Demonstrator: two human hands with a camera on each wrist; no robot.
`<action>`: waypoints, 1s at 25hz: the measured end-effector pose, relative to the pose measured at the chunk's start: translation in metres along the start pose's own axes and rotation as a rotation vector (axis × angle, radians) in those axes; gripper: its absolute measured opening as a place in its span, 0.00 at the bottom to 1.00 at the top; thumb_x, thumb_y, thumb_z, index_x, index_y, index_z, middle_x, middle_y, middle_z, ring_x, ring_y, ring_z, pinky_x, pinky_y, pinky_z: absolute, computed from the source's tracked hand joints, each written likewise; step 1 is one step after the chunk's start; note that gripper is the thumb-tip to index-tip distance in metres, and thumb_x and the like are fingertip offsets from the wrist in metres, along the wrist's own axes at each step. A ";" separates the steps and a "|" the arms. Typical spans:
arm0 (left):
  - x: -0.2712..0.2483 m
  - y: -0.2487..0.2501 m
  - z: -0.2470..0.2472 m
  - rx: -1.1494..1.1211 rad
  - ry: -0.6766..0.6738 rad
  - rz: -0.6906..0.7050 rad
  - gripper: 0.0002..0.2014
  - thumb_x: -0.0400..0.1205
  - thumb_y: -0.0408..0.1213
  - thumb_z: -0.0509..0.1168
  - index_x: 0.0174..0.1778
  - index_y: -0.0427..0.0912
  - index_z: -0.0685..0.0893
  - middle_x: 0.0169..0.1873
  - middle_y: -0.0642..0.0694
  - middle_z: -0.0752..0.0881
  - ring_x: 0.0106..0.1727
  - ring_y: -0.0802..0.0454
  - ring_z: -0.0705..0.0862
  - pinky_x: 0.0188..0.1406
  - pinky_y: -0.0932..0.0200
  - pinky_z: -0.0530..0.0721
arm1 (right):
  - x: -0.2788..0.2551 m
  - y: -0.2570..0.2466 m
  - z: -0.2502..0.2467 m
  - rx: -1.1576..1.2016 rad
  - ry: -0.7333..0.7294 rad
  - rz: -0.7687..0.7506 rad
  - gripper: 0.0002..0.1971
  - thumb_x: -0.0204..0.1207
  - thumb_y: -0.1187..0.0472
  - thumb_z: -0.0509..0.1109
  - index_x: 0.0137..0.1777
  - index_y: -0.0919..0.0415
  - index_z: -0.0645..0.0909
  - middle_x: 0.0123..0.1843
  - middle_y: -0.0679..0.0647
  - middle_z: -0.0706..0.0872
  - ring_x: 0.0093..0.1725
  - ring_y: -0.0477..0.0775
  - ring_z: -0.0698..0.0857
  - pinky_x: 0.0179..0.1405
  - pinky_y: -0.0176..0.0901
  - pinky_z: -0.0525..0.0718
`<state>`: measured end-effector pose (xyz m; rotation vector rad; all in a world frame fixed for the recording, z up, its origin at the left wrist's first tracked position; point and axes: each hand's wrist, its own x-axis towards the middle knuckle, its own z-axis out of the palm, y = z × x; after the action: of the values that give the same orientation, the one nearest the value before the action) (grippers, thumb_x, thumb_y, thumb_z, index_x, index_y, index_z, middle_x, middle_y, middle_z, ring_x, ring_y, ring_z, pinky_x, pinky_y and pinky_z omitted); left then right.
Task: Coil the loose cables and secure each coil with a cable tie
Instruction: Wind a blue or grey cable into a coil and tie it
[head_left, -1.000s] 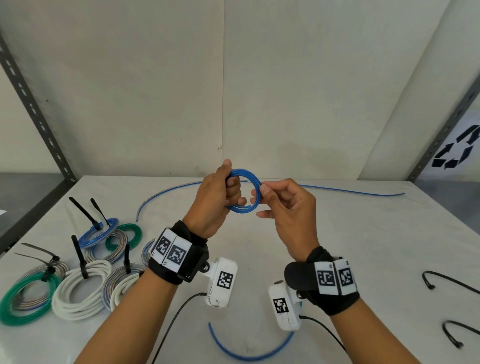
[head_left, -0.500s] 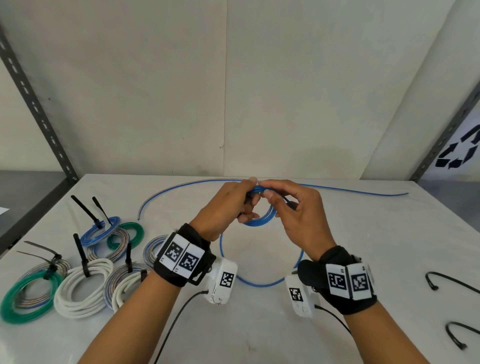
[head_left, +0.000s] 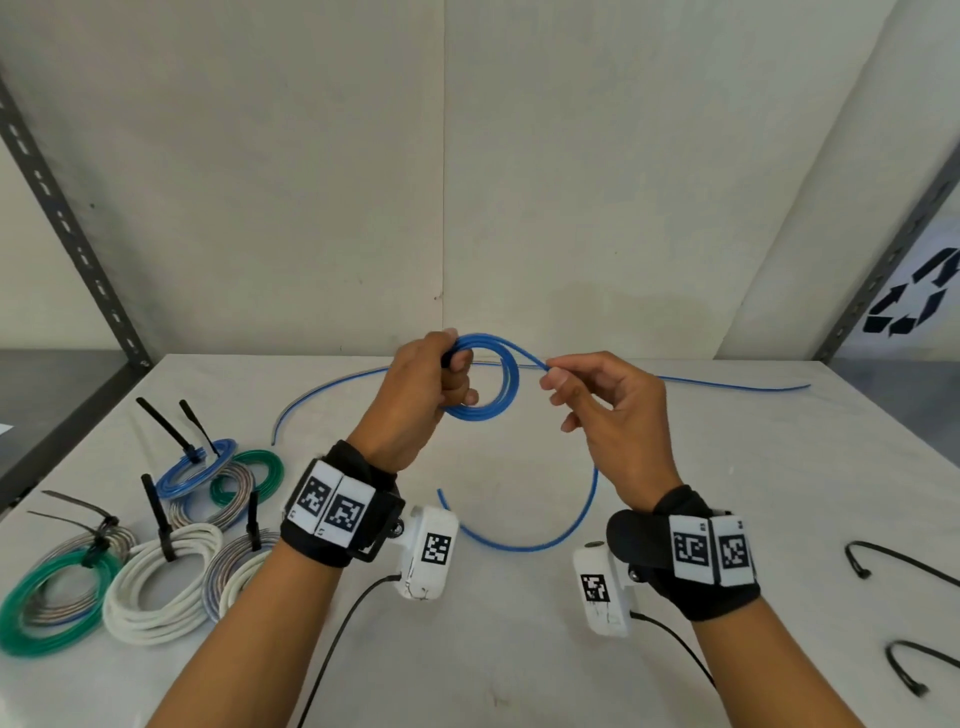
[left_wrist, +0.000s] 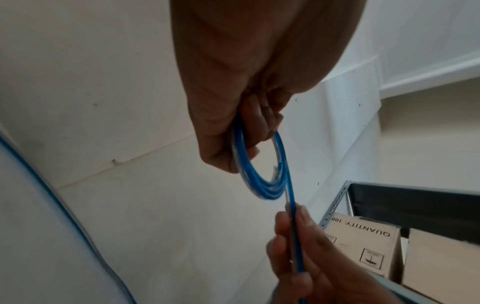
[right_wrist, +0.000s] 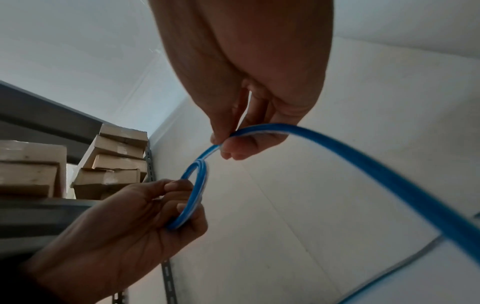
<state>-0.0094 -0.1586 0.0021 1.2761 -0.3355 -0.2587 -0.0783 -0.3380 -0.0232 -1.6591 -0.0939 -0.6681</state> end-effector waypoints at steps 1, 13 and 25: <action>0.000 0.001 -0.002 -0.080 0.015 -0.002 0.22 0.93 0.37 0.47 0.30 0.43 0.68 0.21 0.52 0.59 0.21 0.56 0.58 0.33 0.57 0.73 | -0.001 0.000 0.004 0.043 -0.007 0.025 0.03 0.80 0.64 0.74 0.51 0.60 0.89 0.43 0.57 0.93 0.40 0.52 0.87 0.29 0.41 0.85; -0.005 -0.009 0.018 -0.430 0.052 -0.010 0.22 0.93 0.39 0.46 0.31 0.43 0.68 0.20 0.52 0.58 0.20 0.56 0.58 0.32 0.58 0.72 | -0.014 -0.005 0.032 0.228 0.046 0.060 0.08 0.78 0.67 0.75 0.55 0.65 0.84 0.50 0.60 0.93 0.50 0.57 0.93 0.34 0.44 0.91; -0.005 0.000 -0.006 0.332 -0.279 -0.132 0.28 0.92 0.54 0.50 0.32 0.38 0.75 0.21 0.43 0.71 0.23 0.46 0.75 0.57 0.39 0.85 | -0.004 -0.008 -0.001 -0.054 -0.237 -0.010 0.07 0.79 0.67 0.76 0.52 0.56 0.90 0.47 0.51 0.92 0.49 0.53 0.90 0.35 0.43 0.90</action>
<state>-0.0117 -0.1511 0.0004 1.5960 -0.5498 -0.5124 -0.0856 -0.3358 -0.0177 -1.7857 -0.2558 -0.4827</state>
